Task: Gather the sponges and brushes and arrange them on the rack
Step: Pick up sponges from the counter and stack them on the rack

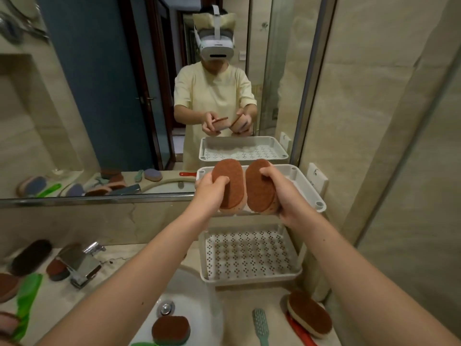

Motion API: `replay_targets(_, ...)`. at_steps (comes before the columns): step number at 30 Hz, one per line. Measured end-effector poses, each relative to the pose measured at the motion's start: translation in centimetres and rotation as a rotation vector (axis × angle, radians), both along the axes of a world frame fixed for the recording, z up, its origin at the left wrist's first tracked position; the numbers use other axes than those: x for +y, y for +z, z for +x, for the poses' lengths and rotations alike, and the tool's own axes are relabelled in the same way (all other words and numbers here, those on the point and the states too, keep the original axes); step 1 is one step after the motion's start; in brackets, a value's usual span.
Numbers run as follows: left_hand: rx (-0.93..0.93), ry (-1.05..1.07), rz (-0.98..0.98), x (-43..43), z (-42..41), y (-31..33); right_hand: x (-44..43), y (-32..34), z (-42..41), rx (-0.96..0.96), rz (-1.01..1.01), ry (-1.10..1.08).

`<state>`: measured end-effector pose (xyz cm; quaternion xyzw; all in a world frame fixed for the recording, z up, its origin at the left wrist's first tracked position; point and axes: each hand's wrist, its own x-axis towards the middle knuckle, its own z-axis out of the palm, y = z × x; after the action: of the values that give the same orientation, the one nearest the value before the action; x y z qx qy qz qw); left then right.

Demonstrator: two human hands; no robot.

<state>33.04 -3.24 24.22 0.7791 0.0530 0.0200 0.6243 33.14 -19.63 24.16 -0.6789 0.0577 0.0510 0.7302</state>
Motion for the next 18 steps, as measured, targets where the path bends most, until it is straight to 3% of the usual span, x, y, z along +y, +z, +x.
replay_targets(5,0.031,-0.061,0.058,1.1,2.6,-0.1,1.5,-0.8,3.7,-0.034,-0.109,-0.051)
replay_targets(12,-0.026,-0.195,0.563,1.6,5.1,-1.4,2.3,-2.3,7.7,0.008,-0.315,-0.013)
replay_targets(15,-0.114,-0.095,0.871,1.5,5.8,-2.1,2.6,-3.1,8.6,-0.061,-0.440,-0.044)
replay_targets(18,-0.101,-0.002,1.022,1.6,6.1,-2.6,3.1,-3.8,9.0,-0.145,-0.578,-0.051)
